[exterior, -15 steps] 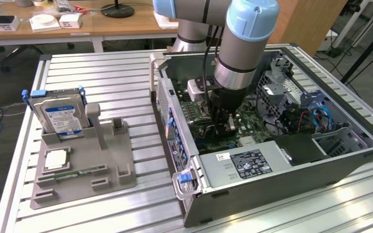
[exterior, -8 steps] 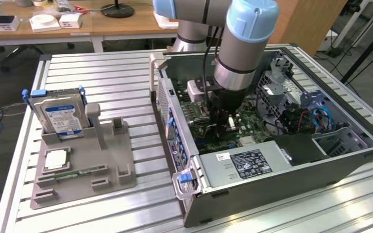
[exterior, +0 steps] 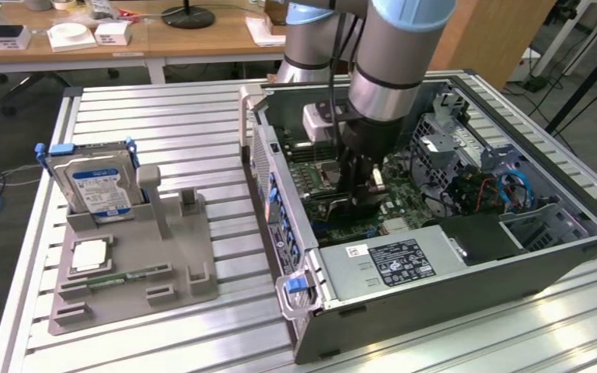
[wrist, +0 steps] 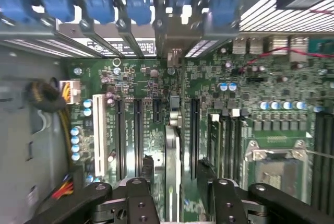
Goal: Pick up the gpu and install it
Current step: 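Insert the gpu into the slot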
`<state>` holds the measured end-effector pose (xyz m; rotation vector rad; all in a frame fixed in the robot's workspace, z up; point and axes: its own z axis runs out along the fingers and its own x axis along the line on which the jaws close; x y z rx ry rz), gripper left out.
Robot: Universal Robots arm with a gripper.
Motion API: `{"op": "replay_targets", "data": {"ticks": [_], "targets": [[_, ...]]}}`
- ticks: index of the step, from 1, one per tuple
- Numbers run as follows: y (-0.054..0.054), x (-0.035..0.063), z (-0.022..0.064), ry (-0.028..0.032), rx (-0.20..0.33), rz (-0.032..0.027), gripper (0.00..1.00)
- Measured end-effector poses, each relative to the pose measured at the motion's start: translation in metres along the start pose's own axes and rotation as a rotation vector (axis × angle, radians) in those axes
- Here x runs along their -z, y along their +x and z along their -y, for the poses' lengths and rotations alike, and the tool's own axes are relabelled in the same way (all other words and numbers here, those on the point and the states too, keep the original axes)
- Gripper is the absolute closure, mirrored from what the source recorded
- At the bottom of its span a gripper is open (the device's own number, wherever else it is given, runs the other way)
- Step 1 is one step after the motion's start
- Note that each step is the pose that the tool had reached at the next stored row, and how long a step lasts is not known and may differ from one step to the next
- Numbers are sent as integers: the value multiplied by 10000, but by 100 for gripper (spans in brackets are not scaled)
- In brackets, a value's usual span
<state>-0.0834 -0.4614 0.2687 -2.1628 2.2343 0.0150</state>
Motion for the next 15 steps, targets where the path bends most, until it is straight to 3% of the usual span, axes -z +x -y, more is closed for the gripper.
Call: {"op": "replay_targets", "data": {"ticks": [5,8,11,13,15], "targets": [[-12,42,1,2,2,-30,55],[-12,42,0,1,1,-31,73],[-12,42,0,1,1,-31,79],[-12,42,0,1,1,-31,89],[-12,42,0,2,1,-31,89]]}}
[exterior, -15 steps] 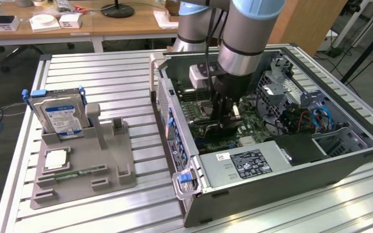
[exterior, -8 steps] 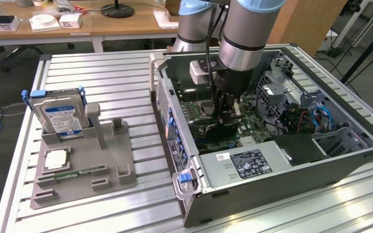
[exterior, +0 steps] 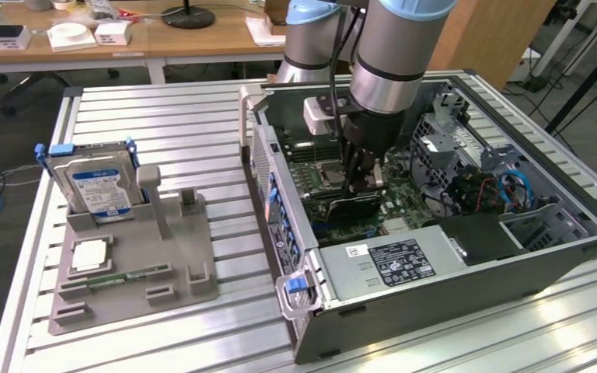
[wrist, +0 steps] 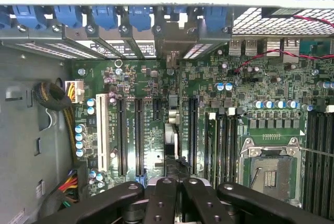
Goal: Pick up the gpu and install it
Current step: 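Insert the gpu into the slot, then press down on the gpu until it lock into place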
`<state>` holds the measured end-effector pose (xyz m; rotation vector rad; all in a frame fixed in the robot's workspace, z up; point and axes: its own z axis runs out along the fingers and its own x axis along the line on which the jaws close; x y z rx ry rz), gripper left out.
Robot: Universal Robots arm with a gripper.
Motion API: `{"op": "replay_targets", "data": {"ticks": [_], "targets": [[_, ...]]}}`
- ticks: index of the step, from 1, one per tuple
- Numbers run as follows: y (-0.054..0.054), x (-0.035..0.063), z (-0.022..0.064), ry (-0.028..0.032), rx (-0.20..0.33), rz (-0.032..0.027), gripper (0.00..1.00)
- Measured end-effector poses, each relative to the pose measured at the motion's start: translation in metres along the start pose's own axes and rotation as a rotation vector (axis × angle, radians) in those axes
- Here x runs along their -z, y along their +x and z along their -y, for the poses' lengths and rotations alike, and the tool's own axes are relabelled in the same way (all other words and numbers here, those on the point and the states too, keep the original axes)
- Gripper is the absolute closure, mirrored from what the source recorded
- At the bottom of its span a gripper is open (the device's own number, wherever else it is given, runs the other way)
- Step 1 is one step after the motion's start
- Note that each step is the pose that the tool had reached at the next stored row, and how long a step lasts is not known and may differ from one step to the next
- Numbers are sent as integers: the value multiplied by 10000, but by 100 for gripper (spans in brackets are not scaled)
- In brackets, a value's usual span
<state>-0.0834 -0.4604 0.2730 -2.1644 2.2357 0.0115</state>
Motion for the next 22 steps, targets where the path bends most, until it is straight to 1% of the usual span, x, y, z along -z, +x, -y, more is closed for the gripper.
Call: {"op": "replay_targets", "data": {"ticks": [16,17,18,22], "targets": [[0,0,0,0,0,0,89],[0,1,-3,10,0,-1,89],[0,1,-7,37,-1,-2,89],[-6,-62,-15,57,-22,-4,89]]}}
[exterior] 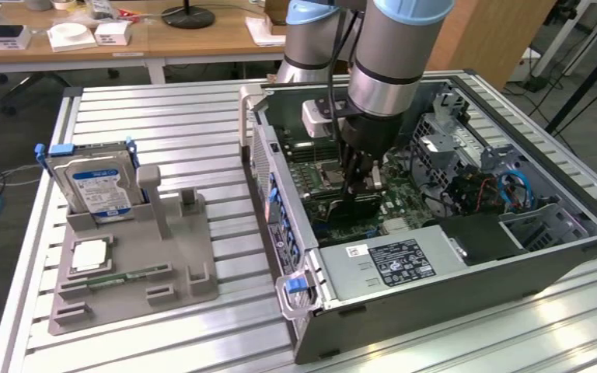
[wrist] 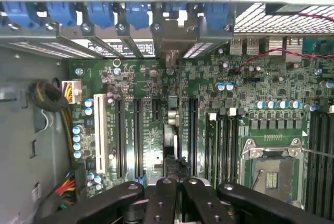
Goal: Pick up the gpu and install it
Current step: 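Press down on the gpu until it lock into place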
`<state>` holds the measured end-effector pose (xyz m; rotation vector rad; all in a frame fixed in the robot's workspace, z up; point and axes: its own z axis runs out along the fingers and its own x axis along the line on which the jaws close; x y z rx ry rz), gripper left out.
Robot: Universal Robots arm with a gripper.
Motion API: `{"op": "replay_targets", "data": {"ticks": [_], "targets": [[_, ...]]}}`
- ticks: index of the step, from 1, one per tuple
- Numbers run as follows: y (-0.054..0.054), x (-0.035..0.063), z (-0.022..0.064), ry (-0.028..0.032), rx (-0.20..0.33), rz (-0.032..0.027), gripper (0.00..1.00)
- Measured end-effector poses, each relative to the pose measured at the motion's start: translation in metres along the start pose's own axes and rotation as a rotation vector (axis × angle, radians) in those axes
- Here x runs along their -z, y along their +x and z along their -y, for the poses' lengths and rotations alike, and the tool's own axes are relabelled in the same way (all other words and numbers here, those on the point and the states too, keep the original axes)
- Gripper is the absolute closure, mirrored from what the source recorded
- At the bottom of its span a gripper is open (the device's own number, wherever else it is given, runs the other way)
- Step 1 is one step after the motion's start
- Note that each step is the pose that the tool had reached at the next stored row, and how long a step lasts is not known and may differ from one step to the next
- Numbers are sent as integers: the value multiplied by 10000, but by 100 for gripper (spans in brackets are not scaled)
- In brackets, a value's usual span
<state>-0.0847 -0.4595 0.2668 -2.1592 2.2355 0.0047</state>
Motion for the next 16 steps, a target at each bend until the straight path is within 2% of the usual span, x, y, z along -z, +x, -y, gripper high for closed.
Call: {"op": "replay_targets", "data": {"ticks": [3,5,7,8,12,16], "targets": [[1,-45,-5,17,-35,-12,89],[0,-66,-7,31,-38,-52,89],[-3,-69,-6,38,-36,-41,89],[-8,-46,-7,54,-40,-5,89],[-9,142,-11,50,-39,-25,89],[-8,231,-82,49,-37,-26,89]]}}
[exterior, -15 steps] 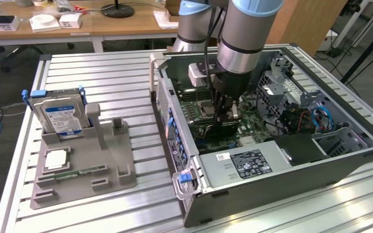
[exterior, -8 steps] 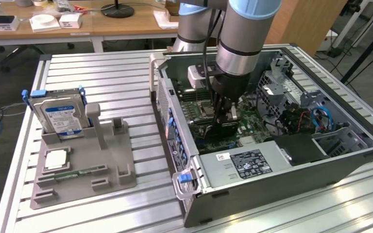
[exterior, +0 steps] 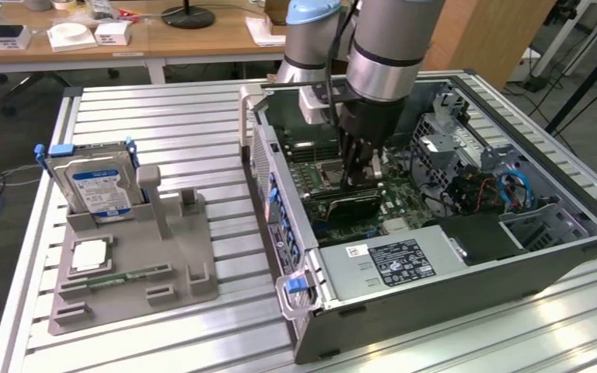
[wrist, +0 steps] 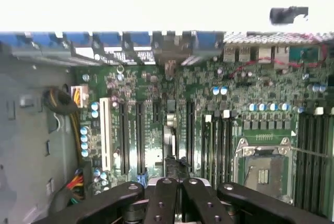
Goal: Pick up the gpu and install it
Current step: 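Press down on the gpu until it lock into place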
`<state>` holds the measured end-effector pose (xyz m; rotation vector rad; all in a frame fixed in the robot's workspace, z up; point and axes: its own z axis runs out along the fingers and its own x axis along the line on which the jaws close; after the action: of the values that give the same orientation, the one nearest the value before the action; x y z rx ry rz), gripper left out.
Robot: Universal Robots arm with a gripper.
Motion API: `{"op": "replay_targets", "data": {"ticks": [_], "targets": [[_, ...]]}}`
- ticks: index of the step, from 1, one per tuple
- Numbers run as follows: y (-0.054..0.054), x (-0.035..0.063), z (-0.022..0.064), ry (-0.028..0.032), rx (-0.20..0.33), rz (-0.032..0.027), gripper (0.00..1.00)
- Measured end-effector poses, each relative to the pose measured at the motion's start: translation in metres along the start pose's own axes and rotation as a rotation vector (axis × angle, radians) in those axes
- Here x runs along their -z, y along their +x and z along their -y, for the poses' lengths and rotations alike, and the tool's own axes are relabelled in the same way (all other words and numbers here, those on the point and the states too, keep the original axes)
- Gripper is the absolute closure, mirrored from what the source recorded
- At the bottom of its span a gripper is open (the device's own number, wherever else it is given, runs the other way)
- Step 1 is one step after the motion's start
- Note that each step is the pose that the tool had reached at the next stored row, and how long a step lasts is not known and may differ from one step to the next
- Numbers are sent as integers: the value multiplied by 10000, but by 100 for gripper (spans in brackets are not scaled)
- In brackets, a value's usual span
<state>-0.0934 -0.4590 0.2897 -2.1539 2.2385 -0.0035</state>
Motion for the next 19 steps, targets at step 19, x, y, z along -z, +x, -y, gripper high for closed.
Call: {"op": "replay_targets", "data": {"ticks": [19], "targets": [[18,26,-513,-107,-2,-6,89]]}}
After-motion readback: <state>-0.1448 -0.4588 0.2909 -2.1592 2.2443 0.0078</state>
